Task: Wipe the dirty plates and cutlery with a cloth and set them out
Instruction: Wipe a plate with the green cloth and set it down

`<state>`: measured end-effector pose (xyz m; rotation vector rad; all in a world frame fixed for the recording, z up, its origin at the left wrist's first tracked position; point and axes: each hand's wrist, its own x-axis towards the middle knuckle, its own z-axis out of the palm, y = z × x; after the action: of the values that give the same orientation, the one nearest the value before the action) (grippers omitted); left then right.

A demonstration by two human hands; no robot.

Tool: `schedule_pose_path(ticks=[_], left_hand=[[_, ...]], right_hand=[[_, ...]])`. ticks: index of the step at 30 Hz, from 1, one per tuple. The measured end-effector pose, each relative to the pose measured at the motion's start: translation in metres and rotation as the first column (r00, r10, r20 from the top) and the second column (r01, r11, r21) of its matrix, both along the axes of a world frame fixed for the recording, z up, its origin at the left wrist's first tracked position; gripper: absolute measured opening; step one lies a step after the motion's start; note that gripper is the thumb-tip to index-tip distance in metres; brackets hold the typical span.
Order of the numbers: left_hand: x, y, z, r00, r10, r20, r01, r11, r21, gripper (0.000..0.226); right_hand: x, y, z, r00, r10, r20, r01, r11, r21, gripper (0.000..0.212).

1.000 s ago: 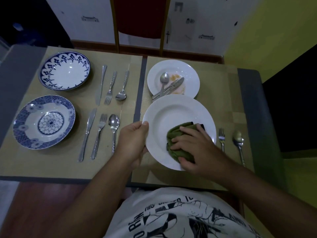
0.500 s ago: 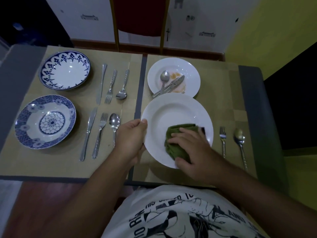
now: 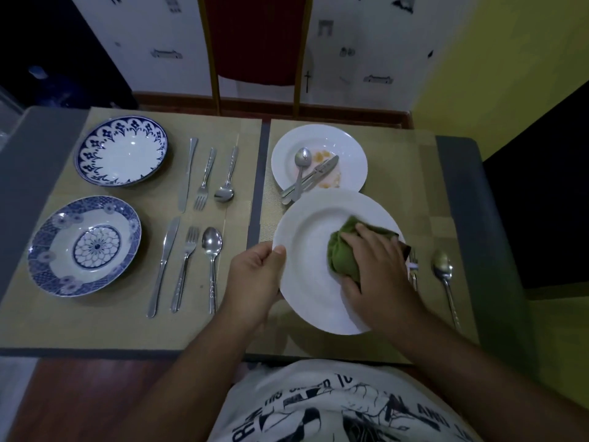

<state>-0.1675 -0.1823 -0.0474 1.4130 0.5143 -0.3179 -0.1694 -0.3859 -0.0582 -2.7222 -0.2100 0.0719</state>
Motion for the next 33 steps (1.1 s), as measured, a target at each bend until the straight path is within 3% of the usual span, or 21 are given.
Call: schedule_pose_path(ticks=[4, 8, 14, 16, 19, 21, 26, 29, 31, 33], left_hand=[[0.002, -0.004, -0.004, 0.996, -0.086, 0.019, 0.086, 0.996, -0.009, 0.021], [0.011, -0.001, -0.007, 0.999, -0.024, -0.045, 0.021, 0.998, -0.061, 0.023], [-0.001, 0.006, -0.019, 0.994, -0.054, -0.094, 0.050, 0.998, -0.040, 0.024], [-0.002, 0.006, -0.020, 0.995, -0.049, -0.085, 0.047, 0.999, -0.022, 0.024], [0.000, 0.008, -0.018, 0.998, 0.013, -0.058, -0.014, 1.000, -0.022, 0.024], [0.003, 0.008, -0.017, 0.998, 0.058, -0.017, -0.058, 0.998, -0.003, 0.025], [0.003, -0.002, -0.024, 0.997, 0.075, -0.006, -0.074, 0.996, 0.057, 0.024], [-0.003, 0.000, -0.029, 0.996, 0.064, -0.057, -0.063, 0.998, 0.019, 0.024], [-0.006, 0.004, -0.028, 0.997, 0.043, -0.068, -0.047, 0.997, -0.063, 0.022], [-0.007, 0.008, -0.026, 0.997, 0.021, -0.071, -0.027, 0.996, -0.090, 0.021]], right_hand=[[0.017, 0.018, 0.000, 0.992, -0.114, -0.062, 0.125, 0.963, 0.238, 0.061], [0.013, 0.030, 0.001, 0.971, 0.238, -0.030, -0.226, 0.947, 0.227, 0.058], [0.004, 0.015, -0.004, 0.873, 0.485, -0.050, -0.465, 0.859, 0.213, 0.054], [0.020, 0.017, -0.003, 0.894, 0.448, -0.023, -0.440, 0.885, 0.151, 0.058], [0.041, 0.009, 0.003, 0.982, 0.187, -0.019, -0.184, 0.978, 0.095, 0.053], [0.032, 0.002, 0.000, 0.992, 0.110, -0.061, -0.108, 0.993, 0.046, 0.049], [-0.029, 0.010, -0.016, 0.970, 0.008, -0.243, 0.058, 0.963, 0.262, 0.045], [-0.028, 0.031, -0.010, 0.952, 0.163, -0.261, -0.054, 0.923, 0.380, 0.048], [-0.007, 0.039, -0.004, 0.947, 0.280, -0.159, -0.207, 0.907, 0.367, 0.047], [0.022, 0.036, 0.000, 0.973, 0.222, -0.067, -0.192, 0.932, 0.306, 0.048]])
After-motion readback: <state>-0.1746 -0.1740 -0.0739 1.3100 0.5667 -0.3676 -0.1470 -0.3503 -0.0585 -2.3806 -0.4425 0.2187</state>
